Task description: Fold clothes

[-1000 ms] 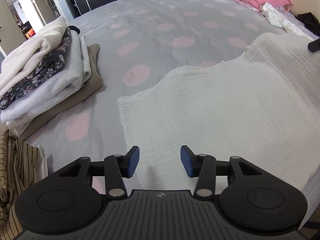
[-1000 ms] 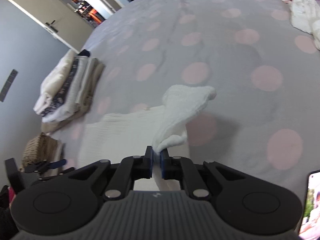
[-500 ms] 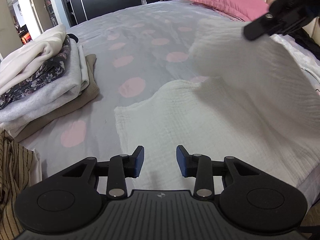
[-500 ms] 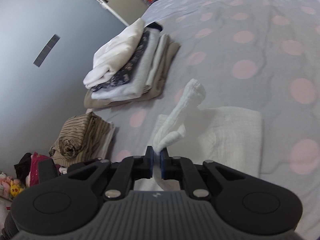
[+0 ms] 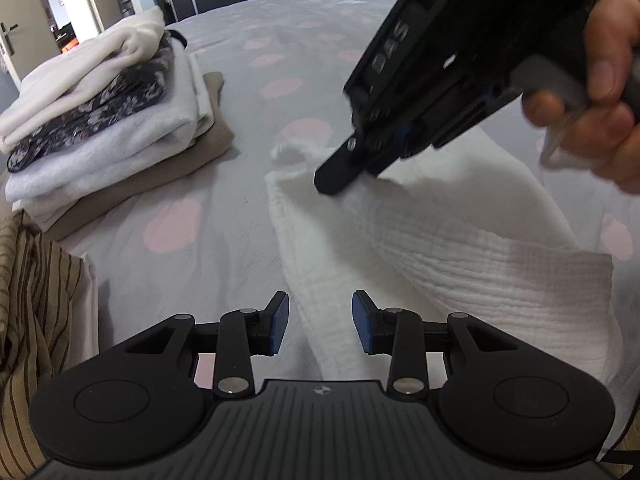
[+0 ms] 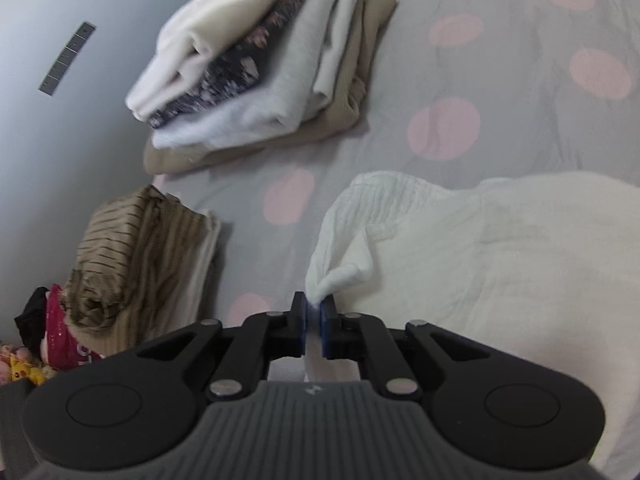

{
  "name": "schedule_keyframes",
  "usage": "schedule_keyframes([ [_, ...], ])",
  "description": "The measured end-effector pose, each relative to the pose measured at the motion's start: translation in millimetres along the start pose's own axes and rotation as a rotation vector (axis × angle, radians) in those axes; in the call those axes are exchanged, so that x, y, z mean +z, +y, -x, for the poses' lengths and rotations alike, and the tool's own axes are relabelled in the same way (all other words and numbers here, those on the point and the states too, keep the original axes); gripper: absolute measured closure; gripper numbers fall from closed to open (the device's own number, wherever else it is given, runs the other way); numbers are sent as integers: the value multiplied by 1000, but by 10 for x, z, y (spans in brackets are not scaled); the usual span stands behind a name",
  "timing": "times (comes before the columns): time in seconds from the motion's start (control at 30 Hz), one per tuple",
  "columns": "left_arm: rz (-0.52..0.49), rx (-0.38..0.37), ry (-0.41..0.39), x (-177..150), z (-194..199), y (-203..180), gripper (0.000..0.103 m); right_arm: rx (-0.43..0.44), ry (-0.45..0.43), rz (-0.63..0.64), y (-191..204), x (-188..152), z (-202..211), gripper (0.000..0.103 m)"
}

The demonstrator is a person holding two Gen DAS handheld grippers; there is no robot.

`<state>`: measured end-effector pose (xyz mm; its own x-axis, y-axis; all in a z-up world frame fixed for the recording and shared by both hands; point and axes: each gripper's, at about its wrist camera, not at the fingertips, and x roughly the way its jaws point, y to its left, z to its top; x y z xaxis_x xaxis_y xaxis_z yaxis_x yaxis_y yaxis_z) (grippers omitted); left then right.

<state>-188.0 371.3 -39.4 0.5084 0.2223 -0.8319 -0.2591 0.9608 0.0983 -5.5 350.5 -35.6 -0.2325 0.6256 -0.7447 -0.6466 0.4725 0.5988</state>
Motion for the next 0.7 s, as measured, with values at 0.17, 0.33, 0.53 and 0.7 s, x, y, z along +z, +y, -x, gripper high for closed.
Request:
schedule_keyframes([
  [0.17,-13,7,14,-20,-16,3,70,-47,28,6,-20,-1,-244,94],
  [0.33,-12,15,13,-12,9,-21,70,-45,21,11,-32,-33,-203,76],
  [0.53,-7,15,14,28,79,-80,69,-70,-43,99,106,-74,174,69],
  [0.7,54,-18,36,52,185,-98,70,-110,-78,137,-13,-336,563,62],
])
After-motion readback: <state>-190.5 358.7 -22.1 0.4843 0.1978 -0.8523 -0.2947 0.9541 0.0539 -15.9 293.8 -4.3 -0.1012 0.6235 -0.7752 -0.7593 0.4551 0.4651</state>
